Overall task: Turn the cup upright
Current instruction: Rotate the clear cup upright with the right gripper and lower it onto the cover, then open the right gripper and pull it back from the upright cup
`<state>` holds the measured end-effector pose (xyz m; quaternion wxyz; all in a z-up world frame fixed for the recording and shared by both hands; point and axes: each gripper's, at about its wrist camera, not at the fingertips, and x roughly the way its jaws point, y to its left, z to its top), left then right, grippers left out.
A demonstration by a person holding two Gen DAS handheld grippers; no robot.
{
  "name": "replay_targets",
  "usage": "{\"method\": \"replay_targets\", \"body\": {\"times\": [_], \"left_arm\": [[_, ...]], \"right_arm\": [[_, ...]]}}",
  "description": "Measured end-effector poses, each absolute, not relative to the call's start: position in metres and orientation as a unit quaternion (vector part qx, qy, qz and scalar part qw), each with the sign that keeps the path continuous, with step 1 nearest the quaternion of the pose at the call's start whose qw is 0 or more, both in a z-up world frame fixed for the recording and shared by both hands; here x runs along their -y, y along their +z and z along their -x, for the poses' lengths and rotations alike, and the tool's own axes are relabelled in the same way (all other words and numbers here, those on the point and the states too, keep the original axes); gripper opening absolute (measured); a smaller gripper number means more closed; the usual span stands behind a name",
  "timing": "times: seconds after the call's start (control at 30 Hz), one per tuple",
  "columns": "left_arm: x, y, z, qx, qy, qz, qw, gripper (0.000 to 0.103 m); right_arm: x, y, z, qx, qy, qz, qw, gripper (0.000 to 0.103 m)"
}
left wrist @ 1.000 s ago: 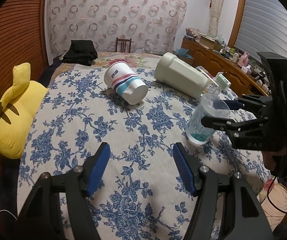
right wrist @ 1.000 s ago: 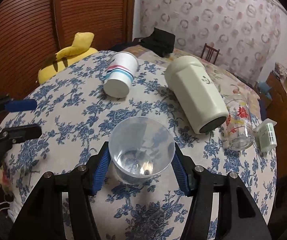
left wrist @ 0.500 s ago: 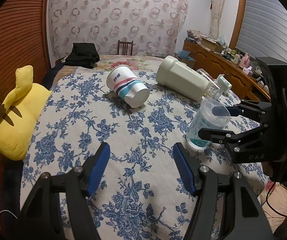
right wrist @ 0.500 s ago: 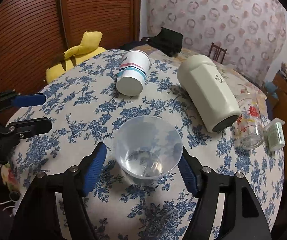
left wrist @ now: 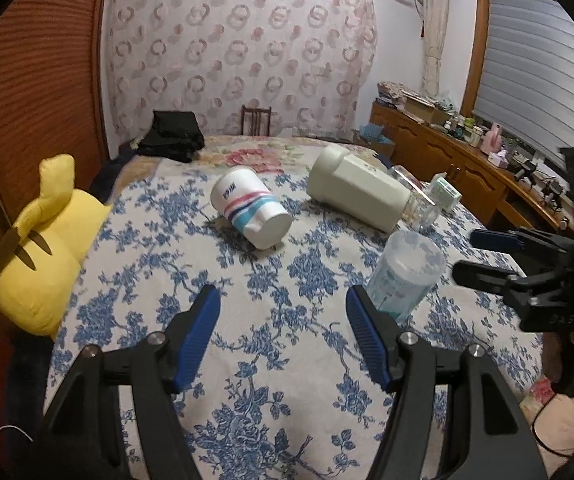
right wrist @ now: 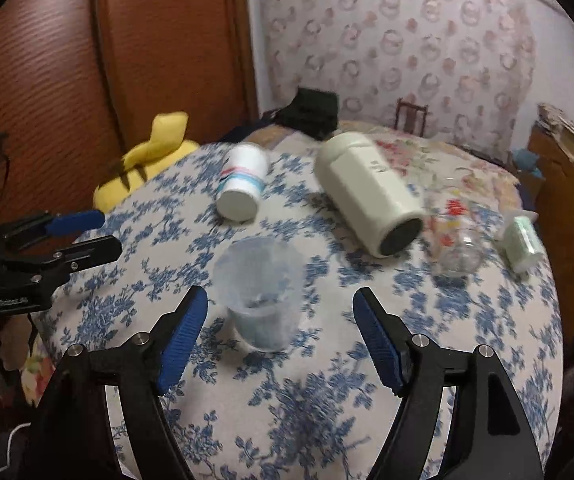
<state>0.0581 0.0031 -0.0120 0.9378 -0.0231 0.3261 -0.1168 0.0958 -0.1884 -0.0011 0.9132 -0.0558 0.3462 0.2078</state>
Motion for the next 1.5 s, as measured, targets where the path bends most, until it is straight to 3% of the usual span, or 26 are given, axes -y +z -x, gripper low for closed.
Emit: {"method": "replay_targets", "body": {"times": [0.43, 1.5], "left_arm": [[0.015, 0.015, -0.02, -0.25, -0.081, 0.025, 0.965, 0.066], [0.024, 0.001, 0.001, -0.26, -0.063, 0.022, 0.963, 0.07]], "right_arm": [[0.22, 0.017, -0.039, -0.27, 0.117, 0.002, 0.956, 0.077], [0.221, 0.005, -0.018, -0.268, 0.095, -0.012, 0.959, 0.078]]}}
